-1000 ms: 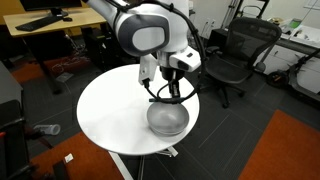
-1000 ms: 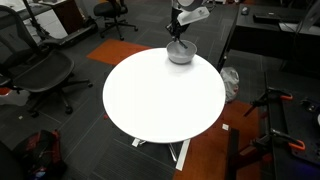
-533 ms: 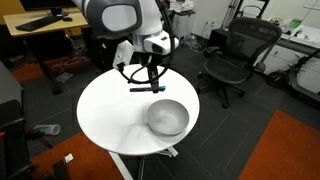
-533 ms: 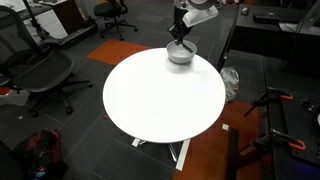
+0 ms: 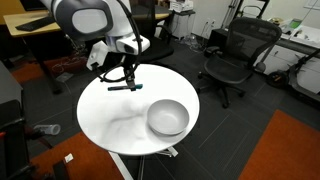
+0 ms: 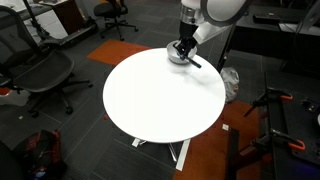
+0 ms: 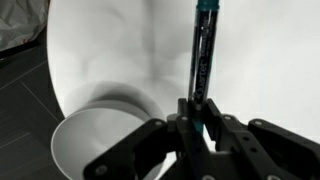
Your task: Remove the marker from the bowl and put it on the table
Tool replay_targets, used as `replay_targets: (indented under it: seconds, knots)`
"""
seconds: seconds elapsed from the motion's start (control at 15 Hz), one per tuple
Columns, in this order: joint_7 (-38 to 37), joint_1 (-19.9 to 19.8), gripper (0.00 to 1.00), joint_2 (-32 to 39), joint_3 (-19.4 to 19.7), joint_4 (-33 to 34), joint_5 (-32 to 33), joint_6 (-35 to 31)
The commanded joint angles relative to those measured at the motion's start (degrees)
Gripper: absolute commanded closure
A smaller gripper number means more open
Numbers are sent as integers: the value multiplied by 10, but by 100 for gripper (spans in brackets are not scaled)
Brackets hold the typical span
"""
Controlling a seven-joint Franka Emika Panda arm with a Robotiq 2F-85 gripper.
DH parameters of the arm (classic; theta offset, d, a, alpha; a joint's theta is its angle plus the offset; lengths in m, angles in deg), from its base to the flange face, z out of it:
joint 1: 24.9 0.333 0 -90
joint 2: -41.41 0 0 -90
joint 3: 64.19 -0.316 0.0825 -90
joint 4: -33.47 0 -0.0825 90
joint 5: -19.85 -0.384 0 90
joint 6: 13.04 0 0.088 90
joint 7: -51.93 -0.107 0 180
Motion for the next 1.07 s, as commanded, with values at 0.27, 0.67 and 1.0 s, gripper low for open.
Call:
replay_targets:
  seconds: [0.27,0.67,1.0]
  knots:
    - [-13,28,95,-12,-39,-92,12,-94]
    - [-16,58,95,5,-35,-124,13,-144]
    - [-20,85,95,37,-9,-126,22,-180]
